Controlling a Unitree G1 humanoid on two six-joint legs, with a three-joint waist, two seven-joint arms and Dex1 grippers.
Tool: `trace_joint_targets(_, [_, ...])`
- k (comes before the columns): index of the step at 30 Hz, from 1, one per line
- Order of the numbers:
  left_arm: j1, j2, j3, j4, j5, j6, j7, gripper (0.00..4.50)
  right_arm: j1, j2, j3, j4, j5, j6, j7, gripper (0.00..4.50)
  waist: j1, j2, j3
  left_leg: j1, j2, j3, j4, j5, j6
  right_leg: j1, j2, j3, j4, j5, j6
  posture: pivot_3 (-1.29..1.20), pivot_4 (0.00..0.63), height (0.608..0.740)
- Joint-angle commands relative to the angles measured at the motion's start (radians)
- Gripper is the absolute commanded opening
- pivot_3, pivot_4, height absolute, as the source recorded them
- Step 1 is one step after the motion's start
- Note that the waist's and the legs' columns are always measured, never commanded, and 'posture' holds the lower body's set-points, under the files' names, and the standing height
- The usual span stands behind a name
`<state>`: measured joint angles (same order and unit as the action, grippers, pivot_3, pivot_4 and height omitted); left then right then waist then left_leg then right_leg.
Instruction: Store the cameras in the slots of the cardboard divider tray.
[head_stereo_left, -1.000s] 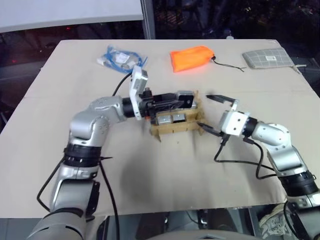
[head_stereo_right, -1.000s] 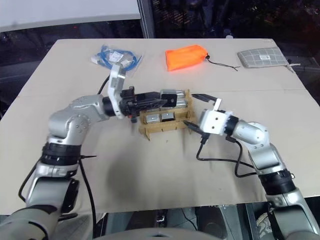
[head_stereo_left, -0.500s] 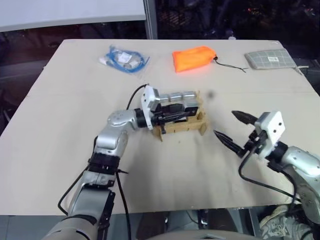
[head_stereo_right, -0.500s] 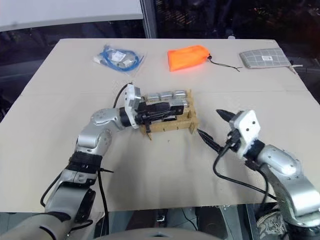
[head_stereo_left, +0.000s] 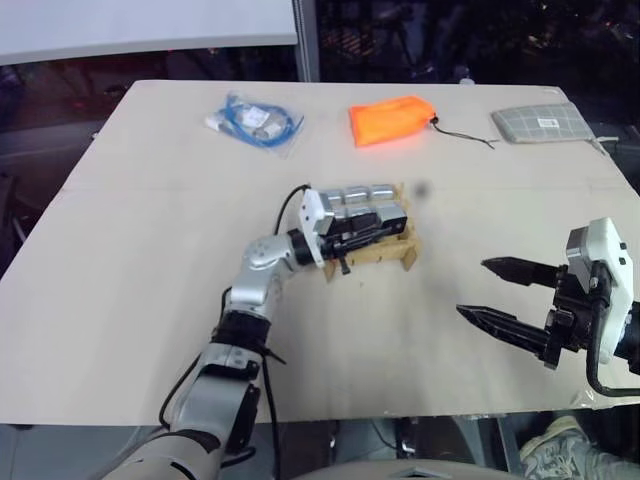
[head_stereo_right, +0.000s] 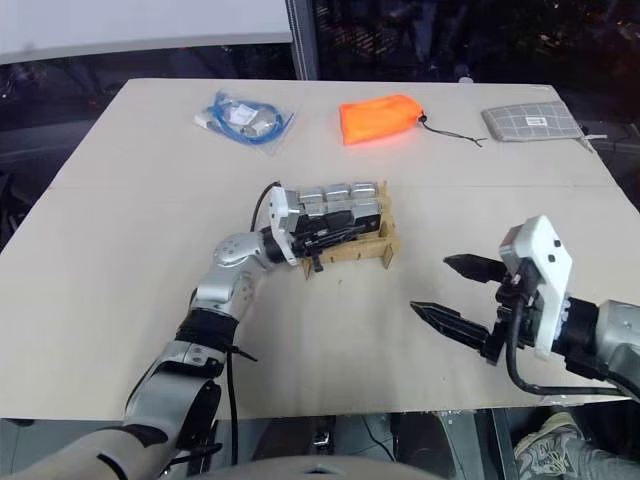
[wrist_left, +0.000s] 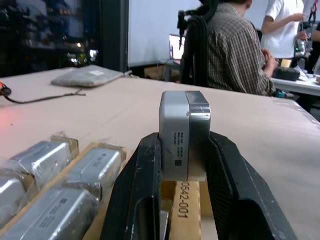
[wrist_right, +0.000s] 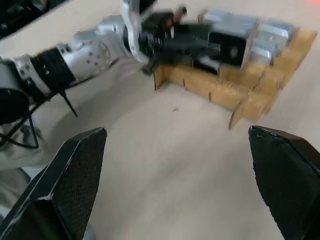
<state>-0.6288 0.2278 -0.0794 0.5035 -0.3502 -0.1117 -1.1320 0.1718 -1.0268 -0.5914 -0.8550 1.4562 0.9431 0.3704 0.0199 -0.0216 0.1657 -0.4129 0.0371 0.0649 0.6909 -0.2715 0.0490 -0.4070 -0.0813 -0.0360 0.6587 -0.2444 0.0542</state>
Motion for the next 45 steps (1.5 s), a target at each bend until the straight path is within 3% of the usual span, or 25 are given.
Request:
trace_joint_targets(1, [-0.035, -0.010, 0.013, 0.108, 0.030, -0.040, 0.003, 0.69, 0.018, -0.015, -0.061, -0.013, 0.026, -0.030, -0.020, 4.49, 0.000, 0.000, -0.001, 0.000, 0.000, 0.000, 0.001, 0.000, 0.000, 0.001, 0.000, 0.000, 0.000, 0.000, 0.000, 0.00, 0.150, 0.740])
trace_joint_targets(14, [-0.160, -0.035, 0.014, 0.345, 0.082, -0.100, 0.013, 0.69, 0.049, -0.017, -0.062, -0.032, 0.012, -0.076, -0.048, 4.49, 0.003, 0.002, -0.008, 0.002, 0.002, -0.006, 0.012, 0.003, 0.005, 0.010, -0.003, -0.006, 0.000, 0.005, 0.000, 0.00, 0.150, 0.740])
trace_joint_targets(25, [-0.168, 0.025, 0.002, 0.231, 0.125, -0.048, 0.031, 0.69, 0.048, -0.014, -0.035, -0.038, -0.008, -0.105, -0.068, 4.49, -0.005, 0.002, -0.009, -0.002, 0.002, -0.006, 0.011, 0.002, 0.006, 0.007, -0.003, -0.006, -0.003, 0.006, 0.000, 0.00, 0.150, 0.740])
trace_joint_targets(35, [-0.128, 0.007, 0.004, 0.125, 0.078, 0.033, -0.054, 0.69, 0.043, -0.010, -0.015, -0.029, -0.036, -0.121, -0.063, 4.49, -0.003, 0.002, -0.009, -0.006, 0.001, -0.004, 0.007, -0.001, 0.012, 0.006, -0.003, -0.005, -0.015, 0.008, 0.004, 0.00, 0.150, 0.740])
trace_joint_targets(45, [-0.149, 0.022, -0.013, 0.156, 0.113, 0.023, -0.077, 0.69, 0.037, -0.010, -0.012, -0.031, -0.037, -0.126, -0.070, 4.49, -0.003, 0.002, -0.009, -0.006, 0.001, -0.004, 0.006, -0.001, 0.012, 0.006, -0.003, -0.005, -0.016, 0.008, 0.004, 0.00, 0.150, 0.740])
